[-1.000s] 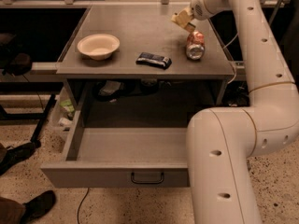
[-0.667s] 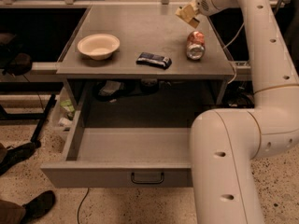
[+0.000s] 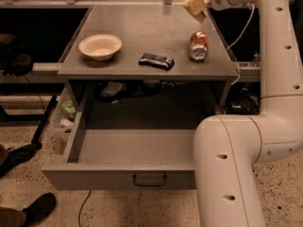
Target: Place sponge into top drawer
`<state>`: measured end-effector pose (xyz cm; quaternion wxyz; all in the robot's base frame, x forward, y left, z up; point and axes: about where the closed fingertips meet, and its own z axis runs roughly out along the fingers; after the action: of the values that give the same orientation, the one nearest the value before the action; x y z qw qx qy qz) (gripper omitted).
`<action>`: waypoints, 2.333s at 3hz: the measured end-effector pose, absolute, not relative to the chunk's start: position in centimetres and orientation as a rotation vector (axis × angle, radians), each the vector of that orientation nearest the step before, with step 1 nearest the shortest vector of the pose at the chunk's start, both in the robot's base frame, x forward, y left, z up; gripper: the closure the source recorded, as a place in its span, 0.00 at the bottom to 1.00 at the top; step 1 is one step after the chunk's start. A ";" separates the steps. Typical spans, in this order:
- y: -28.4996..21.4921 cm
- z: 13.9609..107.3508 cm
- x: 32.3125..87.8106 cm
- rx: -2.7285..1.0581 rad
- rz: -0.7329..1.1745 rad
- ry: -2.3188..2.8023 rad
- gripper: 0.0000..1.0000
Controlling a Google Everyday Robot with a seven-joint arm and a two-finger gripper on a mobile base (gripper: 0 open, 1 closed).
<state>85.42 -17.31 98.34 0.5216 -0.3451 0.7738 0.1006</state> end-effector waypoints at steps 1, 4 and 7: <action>-16.8 99.4 84.1 -0.829 0.250 1.832 1.00; -15.4 102.8 82.6 -0.947 0.168 1.780 1.00; -10.3 104.1 82.7 -1.114 0.242 1.631 1.00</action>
Offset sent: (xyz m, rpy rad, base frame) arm -0.0606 0.0170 0.0218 -0.0273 -0.0405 0.0320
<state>82.66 -10.31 104.09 0.5446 -0.4694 0.6875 0.1021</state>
